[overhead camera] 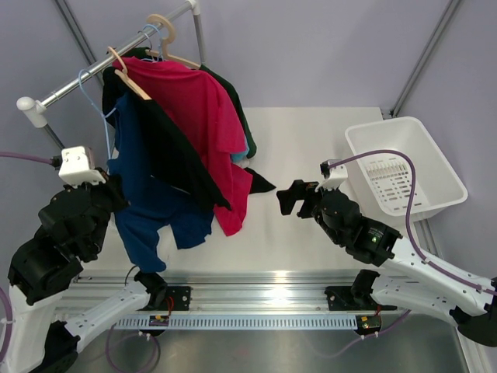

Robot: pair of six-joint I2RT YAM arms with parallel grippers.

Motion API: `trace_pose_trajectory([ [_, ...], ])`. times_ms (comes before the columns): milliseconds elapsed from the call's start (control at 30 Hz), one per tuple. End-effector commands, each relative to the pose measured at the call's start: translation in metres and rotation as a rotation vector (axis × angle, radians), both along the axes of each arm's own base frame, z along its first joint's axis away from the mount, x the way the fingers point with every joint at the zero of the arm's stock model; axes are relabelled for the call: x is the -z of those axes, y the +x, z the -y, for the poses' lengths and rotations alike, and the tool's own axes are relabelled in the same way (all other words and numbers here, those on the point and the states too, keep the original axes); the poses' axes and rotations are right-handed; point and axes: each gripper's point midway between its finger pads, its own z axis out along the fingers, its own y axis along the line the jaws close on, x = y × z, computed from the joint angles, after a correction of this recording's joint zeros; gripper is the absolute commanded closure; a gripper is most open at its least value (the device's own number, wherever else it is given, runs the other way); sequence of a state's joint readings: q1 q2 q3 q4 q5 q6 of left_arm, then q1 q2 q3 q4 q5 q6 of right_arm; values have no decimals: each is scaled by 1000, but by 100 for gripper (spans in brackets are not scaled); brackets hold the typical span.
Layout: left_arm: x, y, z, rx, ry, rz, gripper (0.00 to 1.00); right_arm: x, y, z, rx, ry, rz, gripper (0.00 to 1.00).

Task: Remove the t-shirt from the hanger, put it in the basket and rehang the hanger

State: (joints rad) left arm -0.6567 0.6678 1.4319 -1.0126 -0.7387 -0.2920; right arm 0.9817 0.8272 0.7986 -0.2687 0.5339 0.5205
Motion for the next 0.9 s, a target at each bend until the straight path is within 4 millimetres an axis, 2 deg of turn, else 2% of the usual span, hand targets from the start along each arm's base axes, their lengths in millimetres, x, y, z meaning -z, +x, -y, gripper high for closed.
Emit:
trace_pose_trajectory([
  [0,-7,-12,1,55,-37,35,100,-23,1,2,20,39,35,0],
  [133,-3,-19,-1,85,-17,17,100,-21,2,0,15,29,26,1],
  [267,13,-37,18,248,-20,-41,100,-23,1,0,7,29,29,1],
  [333,20,-51,15,290,-33,-41,100,-25,-5,-7,-53,23,35,1],
  [500,37,-76,32,441,-87,-77,100,-41,-29,-31,-295,8,101,0],
  [533,42,-83,46,527,-96,-100,100,-51,-33,-34,-339,10,155,1],
  [600,60,-88,64,627,-86,-163,100,-57,-44,-44,-433,19,183,1],
  [667,67,-104,84,764,-111,-197,100,-78,-50,-51,-483,50,220,1],
  [700,71,-107,86,783,-118,-203,100,-85,-51,-55,-500,64,229,2],
  [733,70,-109,85,784,-128,-191,100,-106,-53,-59,-515,110,268,3],
  [800,66,-116,78,779,-143,-143,100,-117,-51,-73,-548,135,276,7],
  [833,64,-120,76,786,-149,-129,100,-140,-51,-79,-552,184,310,7],
  [867,63,-124,76,801,-155,-117,100,-146,-48,-85,-554,200,314,8],
])
